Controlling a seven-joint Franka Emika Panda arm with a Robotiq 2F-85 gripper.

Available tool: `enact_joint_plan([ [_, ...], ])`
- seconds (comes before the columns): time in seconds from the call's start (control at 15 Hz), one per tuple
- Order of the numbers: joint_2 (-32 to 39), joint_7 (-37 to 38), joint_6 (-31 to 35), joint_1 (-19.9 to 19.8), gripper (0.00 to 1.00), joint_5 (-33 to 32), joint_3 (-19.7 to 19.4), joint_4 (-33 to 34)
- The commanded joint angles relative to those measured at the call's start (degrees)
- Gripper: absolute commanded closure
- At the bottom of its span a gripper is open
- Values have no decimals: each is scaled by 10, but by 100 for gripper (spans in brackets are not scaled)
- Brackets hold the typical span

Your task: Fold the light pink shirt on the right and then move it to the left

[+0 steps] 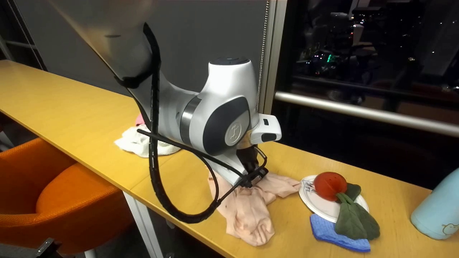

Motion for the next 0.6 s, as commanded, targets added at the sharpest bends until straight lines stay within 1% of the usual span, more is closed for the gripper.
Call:
enact_joint_plan([
  [0.0,-14,-11,-2,-17,38,13,12,11],
  [0.33,-11,0,-16,-18,2,32,21,49],
  [0.4,-7,3,-19,-16,0,35,25,60],
  [0.53,-1,7,-24,-11,0,42,34,79],
])
